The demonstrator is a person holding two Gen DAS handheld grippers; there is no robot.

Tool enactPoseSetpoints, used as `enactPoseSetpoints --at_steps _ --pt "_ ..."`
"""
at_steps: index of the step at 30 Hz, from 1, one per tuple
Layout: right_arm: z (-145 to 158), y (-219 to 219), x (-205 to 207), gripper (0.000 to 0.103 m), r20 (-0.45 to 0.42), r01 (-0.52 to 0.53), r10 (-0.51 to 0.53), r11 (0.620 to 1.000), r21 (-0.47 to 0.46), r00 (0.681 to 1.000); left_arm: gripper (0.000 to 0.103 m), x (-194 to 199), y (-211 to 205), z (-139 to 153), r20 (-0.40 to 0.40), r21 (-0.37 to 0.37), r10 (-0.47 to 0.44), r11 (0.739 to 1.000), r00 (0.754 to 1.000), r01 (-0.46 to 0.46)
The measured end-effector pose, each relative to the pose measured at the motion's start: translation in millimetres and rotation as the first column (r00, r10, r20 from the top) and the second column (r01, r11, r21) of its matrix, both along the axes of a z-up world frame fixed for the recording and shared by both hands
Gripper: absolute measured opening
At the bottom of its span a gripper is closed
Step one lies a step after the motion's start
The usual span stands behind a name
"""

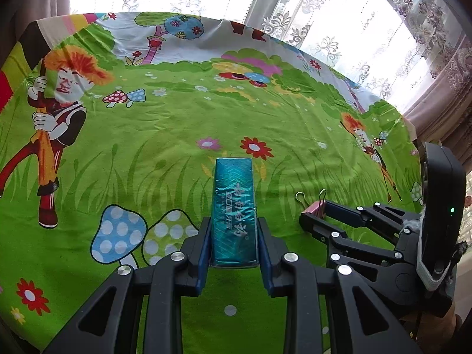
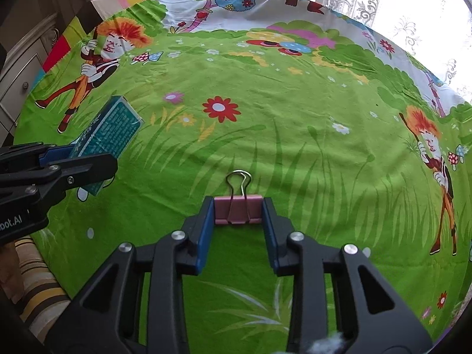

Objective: Organize rigid objects
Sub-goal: 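Grasp the teal box with the left gripper while the right gripper grasps the pink binder clip, then carry the teal box and clip to the purple-rimmed box and release both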

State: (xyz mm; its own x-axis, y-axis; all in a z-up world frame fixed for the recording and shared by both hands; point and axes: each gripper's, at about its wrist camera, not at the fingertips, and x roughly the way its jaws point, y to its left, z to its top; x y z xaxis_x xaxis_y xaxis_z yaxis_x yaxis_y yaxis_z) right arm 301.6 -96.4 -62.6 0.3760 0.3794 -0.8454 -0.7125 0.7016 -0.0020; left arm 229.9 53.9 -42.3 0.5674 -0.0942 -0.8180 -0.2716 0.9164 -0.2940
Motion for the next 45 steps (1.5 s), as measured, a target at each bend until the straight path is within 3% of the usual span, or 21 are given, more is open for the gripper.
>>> enactPoseSetpoints --at_steps 26,45 --pt "44 -59 -32 0.036 0.028 0.168 -0.172 0.980 0.107 0.985 0.030 -5 -44 20 0.055 -0.040 -0.103 0.994 0.993 0.105" --pt "83 -154 -85 0.036 0.034 0.311 -0.323 0.932 0.188 0.946 0.030 -28 -121 67 0.135 -0.005 -0.261 0.965 0.956 0.264"
